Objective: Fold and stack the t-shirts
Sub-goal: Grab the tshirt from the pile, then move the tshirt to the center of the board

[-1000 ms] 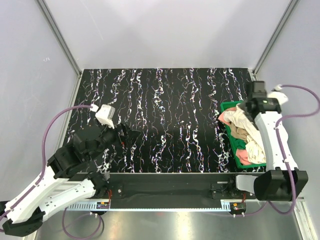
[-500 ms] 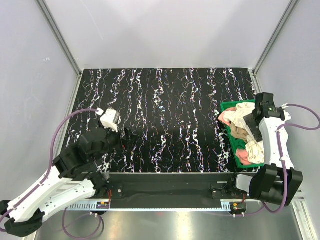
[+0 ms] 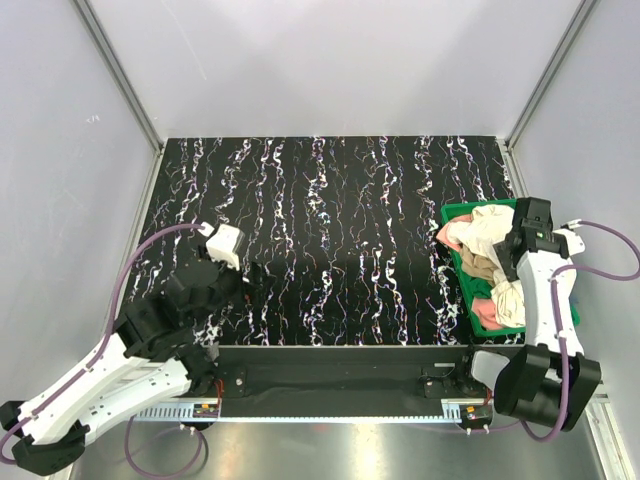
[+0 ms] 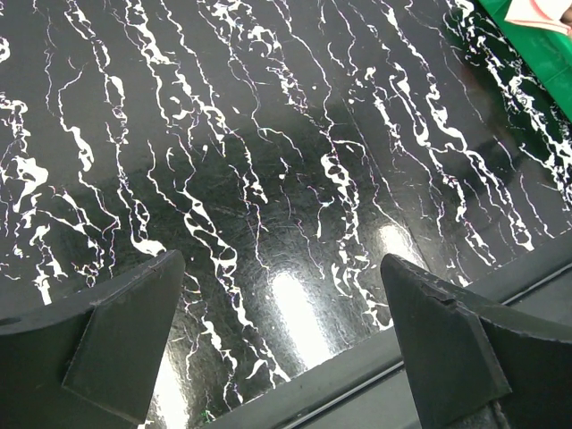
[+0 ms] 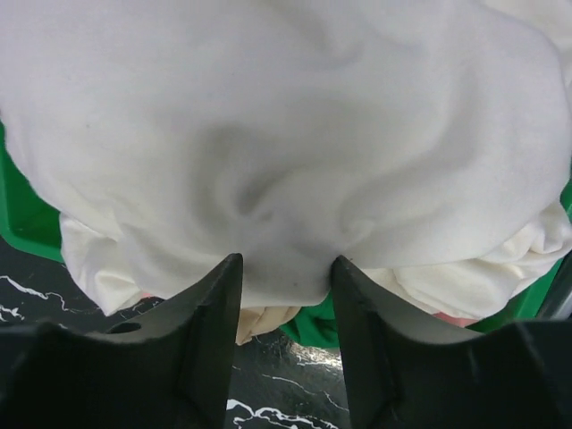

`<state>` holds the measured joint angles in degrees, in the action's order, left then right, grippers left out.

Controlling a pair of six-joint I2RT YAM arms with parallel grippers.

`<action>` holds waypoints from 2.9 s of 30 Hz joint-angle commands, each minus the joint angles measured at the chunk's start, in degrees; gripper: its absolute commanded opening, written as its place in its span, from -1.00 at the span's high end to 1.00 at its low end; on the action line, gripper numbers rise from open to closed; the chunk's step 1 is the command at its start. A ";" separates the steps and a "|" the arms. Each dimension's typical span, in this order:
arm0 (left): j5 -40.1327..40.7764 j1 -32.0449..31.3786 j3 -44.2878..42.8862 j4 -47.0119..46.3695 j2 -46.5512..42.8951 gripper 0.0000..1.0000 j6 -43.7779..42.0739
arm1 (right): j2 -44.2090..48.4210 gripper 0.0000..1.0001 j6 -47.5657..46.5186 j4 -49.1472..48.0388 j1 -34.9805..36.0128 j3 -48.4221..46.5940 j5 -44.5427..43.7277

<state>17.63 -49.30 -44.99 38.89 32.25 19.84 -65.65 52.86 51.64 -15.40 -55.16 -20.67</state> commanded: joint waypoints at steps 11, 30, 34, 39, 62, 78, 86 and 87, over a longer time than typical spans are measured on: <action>1.09 0.17 0.35 -2.77 0.27 -0.98 -1.29 | 5.44 1.00 -1.09 -5.32 -0.33 0.22 -5.88; 0.83 0.17 0.43 -2.77 -2.45 -0.98 0.73 | 0.26 1.00 -9.79 -9.45 -0.33 -38.59 22.84; 0.92 0.17 0.17 -2.86 -2.98 -0.98 1.52 | -3.95 1.00 -9.80 -9.71 -0.33 -58.07 29.53; 1.18 0.17 -0.71 -3.04 -3.16 -0.98 2.49 | -14.93 1.00 -3.83 -10.15 -0.33 -82.17 42.78; 6.19 0.25 0.96 -2.68 -7.73 -0.98 1.08 | -39.54 0.68 -1.45 -12.44 46.07 -68.26 30.06; -7.14 0.17 -2.46 -5.30 8.50 -0.97 11.71 | -30.47 -0.27 -9.71 9.73 39.35 -47.46 7.29; -6.27 5.42 -6.77 -8.92 24.52 -0.88 19.26 | -11.61 -0.24 -9.01 -1.27 31.66 -14.22 13.37; -10.03 8.40 -6.17 -10.32 26.01 -0.87 21.71 | -11.00 -0.23 -8.48 -1.97 31.66 -12.80 15.02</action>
<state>12.08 -45.71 -48.62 33.36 56.31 34.83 -77.47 43.75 54.85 14.76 -72.25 -8.01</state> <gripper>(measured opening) 0.942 0.620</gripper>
